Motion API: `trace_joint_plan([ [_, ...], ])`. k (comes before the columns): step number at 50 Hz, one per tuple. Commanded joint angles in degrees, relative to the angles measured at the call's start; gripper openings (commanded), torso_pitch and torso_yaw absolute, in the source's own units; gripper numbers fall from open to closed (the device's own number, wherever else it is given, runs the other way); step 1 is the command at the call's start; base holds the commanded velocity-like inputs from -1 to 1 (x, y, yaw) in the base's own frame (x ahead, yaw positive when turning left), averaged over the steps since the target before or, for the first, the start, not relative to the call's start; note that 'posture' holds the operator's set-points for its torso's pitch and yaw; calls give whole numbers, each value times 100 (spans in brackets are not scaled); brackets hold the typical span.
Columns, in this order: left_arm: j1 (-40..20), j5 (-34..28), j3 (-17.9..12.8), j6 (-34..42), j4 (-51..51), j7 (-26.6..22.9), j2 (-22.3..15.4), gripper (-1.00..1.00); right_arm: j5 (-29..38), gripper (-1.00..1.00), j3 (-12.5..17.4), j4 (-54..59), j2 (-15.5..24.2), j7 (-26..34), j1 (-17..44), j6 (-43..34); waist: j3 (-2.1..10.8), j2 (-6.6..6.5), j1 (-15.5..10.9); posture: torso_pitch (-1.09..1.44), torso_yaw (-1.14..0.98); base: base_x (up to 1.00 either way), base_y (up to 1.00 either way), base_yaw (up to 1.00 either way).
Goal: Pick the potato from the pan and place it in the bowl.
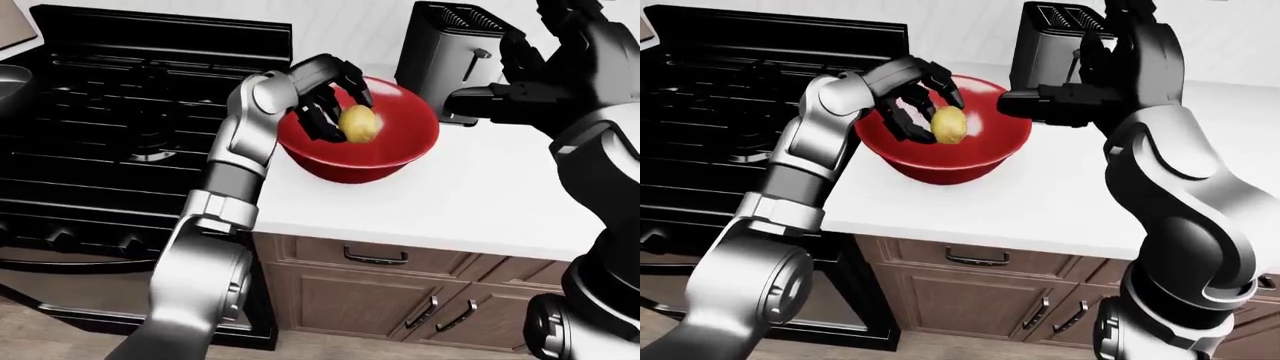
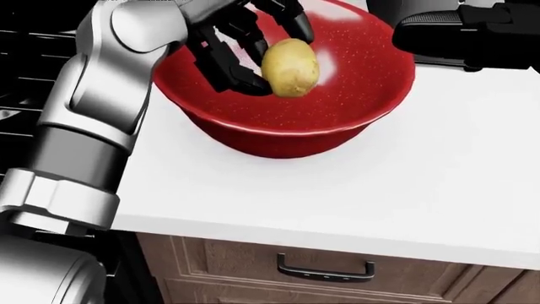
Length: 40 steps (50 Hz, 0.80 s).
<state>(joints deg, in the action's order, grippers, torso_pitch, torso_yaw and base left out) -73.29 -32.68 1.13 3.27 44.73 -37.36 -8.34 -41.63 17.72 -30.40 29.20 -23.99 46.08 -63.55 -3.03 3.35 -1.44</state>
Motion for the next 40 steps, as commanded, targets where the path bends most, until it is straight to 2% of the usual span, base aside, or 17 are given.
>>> trace_joint_plan([
  [1, -252, 44, -71, -102, -234, 90, -47, 5, 34, 100, 87, -105, 78, 3, 156, 166, 181, 18, -2, 0, 0, 0, 0, 0],
  [11, -315, 68, -93, -101, -214, 107, -67, 15, 44, 100, 90, -127, 63, 2, 151, 149, 180, 18, -6, 0, 0, 0, 0, 0],
  [13, -348, 87, -108, -92, -206, 117, -75, 28, 44, 100, 94, -126, 63, 4, 158, 147, 178, 16, -5, 0, 0, 0, 0, 0],
  [17, -457, 143, -146, -107, -109, 182, -121, 27, 35, 100, 93, -142, 55, -13, 171, 116, 180, 17, -4, 0, 0, 0, 0, 0],
  [24, -882, 521, -392, 65, 153, 584, -344, 46, -10, 100, 51, -183, -22, -125, 310, -5, 177, 6, 3, 0, 0, 0, 0, 0],
  [27, -1063, 649, -429, 53, 271, 793, -504, 58, 67, 100, -65, -148, -81, -103, 260, 94, 168, -10, 12, 0, 0, 0, 0, 0],
  [32, -1249, 992, -543, 278, 226, 957, -634, 73, 143, 100, -173, 28, -89, -104, 614, -40, 167, -39, 20, 0, 0, 0, 0, 0],
  [33, -1283, 978, -502, 272, 234, 985, -711, 79, 174, 100, -193, 116, -64, -96, 741, -67, 168, -45, 22, 0, 0, 0, 0, 0],
  [34, -1348, 1033, -539, 303, 229, 1021, -773, 100, 231, 100, -224, 208, -42, -76, 839, -52, 164, -52, 22, 0, 0, 0, 0, 0],
  [40, -1271, 1261, -668, 618, -216, 1360, -1055, 100, 723, 100, -543, 826, -18, 190, 1451, 110, 133, -99, 48, 0, 0, 0, 0, 0],
])
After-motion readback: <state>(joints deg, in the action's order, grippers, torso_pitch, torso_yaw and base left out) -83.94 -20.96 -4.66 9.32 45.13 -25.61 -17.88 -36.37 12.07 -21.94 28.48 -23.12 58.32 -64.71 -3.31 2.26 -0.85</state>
